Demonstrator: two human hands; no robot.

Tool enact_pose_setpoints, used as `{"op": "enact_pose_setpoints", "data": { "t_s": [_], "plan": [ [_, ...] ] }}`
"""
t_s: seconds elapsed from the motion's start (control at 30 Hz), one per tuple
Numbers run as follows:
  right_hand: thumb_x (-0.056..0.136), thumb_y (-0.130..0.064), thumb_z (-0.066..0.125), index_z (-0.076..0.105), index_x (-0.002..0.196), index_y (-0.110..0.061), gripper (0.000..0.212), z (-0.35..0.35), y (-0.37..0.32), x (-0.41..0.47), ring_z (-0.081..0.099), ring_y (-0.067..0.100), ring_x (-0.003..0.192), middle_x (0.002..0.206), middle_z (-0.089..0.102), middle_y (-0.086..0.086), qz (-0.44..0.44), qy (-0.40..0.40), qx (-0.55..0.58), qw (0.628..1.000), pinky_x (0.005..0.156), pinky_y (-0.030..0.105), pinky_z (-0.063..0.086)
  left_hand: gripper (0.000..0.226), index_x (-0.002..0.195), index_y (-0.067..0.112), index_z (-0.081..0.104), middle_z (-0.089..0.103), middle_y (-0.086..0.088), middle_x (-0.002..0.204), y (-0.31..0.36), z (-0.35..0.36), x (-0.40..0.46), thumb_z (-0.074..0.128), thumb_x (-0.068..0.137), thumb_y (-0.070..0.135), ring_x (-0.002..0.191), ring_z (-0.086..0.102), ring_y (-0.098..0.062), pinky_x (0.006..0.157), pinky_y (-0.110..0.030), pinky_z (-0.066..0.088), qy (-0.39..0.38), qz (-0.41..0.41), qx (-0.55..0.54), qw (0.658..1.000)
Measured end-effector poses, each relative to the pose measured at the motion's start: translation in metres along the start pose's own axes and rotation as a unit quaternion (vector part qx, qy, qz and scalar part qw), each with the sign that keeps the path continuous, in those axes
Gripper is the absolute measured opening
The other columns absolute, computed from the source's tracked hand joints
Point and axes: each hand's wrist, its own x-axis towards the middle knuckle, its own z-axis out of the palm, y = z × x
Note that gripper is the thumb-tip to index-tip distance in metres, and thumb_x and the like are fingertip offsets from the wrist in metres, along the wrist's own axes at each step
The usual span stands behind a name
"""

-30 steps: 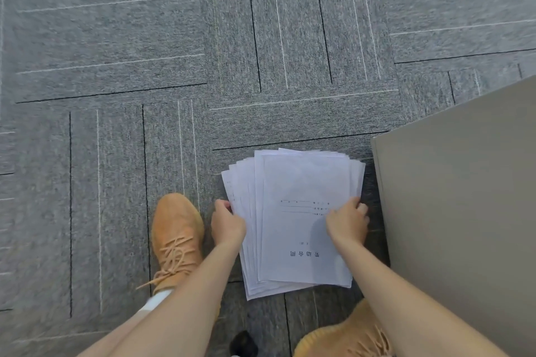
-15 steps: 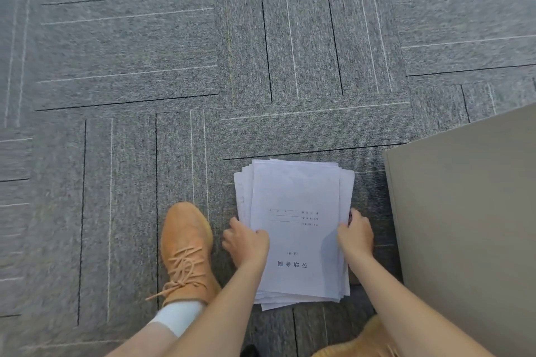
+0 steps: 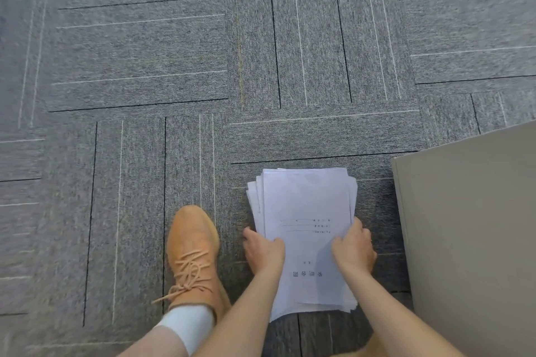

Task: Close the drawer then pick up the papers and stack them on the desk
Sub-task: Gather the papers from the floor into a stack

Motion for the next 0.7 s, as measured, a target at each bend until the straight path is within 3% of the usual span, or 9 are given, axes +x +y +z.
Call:
{"op": "enact_pose_setpoints", "data": {
  "t_s": [0.1,0.23,0.33,0.43,0.5,0.57,0.7],
  "plan": [
    [0.09,-0.014,0.056,0.046,0.123,-0.006,0.036,-0.002,0.002,0.004,0.058,0.037,0.104,0.117,0.057,0.016,0.01,-0.03,0.05,0.998,0.094,0.051,0.047,0.057,0.126,0.013,0.033,0.061,-0.011,0.124,0.002,-0.003,0.0,0.061,0.076,0.018,0.112,0.059,-0.034,0.099,-0.05,0.045,-0.014,-0.018,-0.01,1.0],
    [0.091,-0.008,0.053,0.038,0.104,-0.009,0.02,-0.004,0.005,0.005,0.054,0.032,0.089,0.108,0.057,0.016,0.039,-0.05,0.134,0.989,0.074,0.038,0.047,0.041,0.107,0.022,0.057,0.065,-0.002,0.116,0.002,-0.01,0.007,0.057,0.067,0.032,0.112,0.056,-0.031,0.107,-0.052,0.027,-0.051,-0.034,0.047,0.997],
    [0.089,-0.01,0.056,0.046,0.108,-0.002,0.023,-0.002,0.005,0.007,0.056,0.036,0.098,0.115,0.055,0.021,0.05,-0.054,0.133,0.988,0.078,0.04,0.049,0.036,0.106,0.016,0.048,0.059,-0.003,0.116,0.006,-0.016,0.005,0.054,0.072,0.027,0.107,0.054,-0.029,0.101,-0.047,0.036,-0.071,-0.026,0.027,0.997],
    [0.088,-0.014,0.059,0.049,0.101,-0.001,0.021,-0.003,0.003,0.006,0.053,0.037,0.1,0.116,0.047,0.021,0.051,-0.056,0.122,0.99,0.076,0.036,0.044,0.024,0.106,0.013,0.037,0.054,-0.005,0.11,0.006,-0.023,0.002,0.049,0.085,0.01,0.095,0.051,-0.025,0.081,-0.031,0.041,-0.096,-0.001,-0.011,0.995],
    [0.089,-0.014,0.058,0.042,0.097,-0.005,0.019,-0.005,0.001,0.005,0.051,0.033,0.092,0.112,0.046,0.017,0.05,-0.064,0.137,0.987,0.072,0.034,0.041,0.027,0.109,0.014,0.044,0.058,-0.002,0.107,0.005,-0.026,0.004,0.051,0.083,0.008,0.094,0.055,-0.023,0.079,-0.031,0.046,-0.109,0.028,-0.007,0.994],
    [0.089,-0.012,0.054,0.041,0.1,-0.007,0.018,-0.006,0.001,0.004,0.053,0.032,0.089,0.107,0.05,0.014,0.054,-0.085,0.164,0.981,0.072,0.035,0.043,0.038,0.114,0.016,0.052,0.065,-0.001,0.109,0.003,-0.027,0.009,0.055,0.076,0.01,0.097,0.062,-0.023,0.086,-0.038,0.054,-0.131,0.039,-0.008,0.991],
    [0.085,-0.011,0.054,0.054,0.109,-0.011,0.024,-0.016,-0.003,0.0,0.058,0.029,0.093,0.107,0.062,0.01,0.034,-0.113,0.195,0.974,0.073,0.034,0.047,0.042,0.109,0.015,0.063,0.071,-0.003,0.101,0.01,-0.037,0.008,0.052,0.071,0.002,0.092,0.067,-0.024,0.083,-0.039,0.058,-0.14,0.039,-0.048,0.988]
  ]
}}
